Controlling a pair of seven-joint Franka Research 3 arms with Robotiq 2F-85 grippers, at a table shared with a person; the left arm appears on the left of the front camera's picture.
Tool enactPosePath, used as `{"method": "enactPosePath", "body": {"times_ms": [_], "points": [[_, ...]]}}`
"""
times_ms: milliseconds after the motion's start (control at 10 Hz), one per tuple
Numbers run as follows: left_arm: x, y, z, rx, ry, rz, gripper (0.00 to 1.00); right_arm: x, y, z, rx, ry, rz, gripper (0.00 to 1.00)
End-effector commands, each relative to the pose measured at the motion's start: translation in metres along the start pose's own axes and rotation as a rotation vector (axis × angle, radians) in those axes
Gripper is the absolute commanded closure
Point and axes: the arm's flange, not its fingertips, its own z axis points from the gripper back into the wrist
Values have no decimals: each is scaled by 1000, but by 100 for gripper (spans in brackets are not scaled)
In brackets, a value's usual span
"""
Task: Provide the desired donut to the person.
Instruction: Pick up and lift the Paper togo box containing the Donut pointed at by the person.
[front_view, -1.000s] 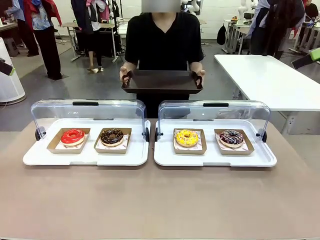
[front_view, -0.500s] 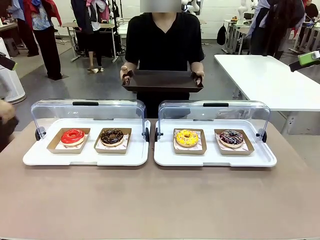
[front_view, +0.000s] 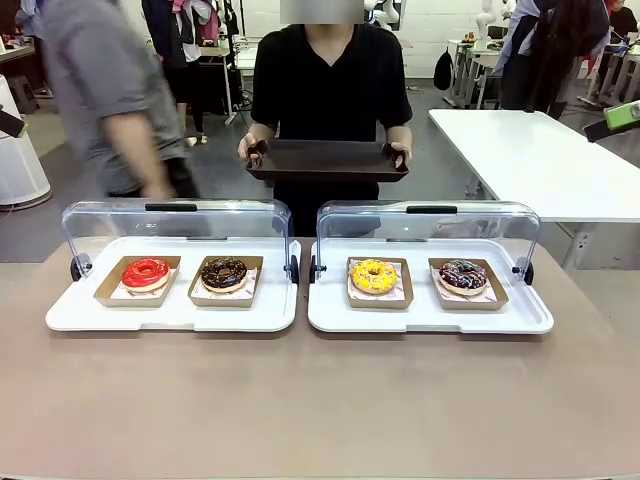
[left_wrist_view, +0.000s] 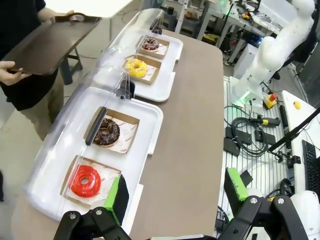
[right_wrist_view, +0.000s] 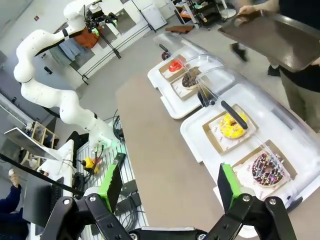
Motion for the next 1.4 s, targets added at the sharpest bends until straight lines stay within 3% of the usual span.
{"method": "enactPosePath", "body": {"times_ms": [0,100,200,1300], "points": [[-6,-7,0,87,42,10,0,-3,5,-3,1,38,6,0],[0,0,0,0,0,0,0,-2,7,-6,14,72,11,0],[0,0,0,0,0,0,0,0,1,0,-1,8,2,0],[0,0,0,0,0,0,0,0,1,0,-1,8,2,0]]}}
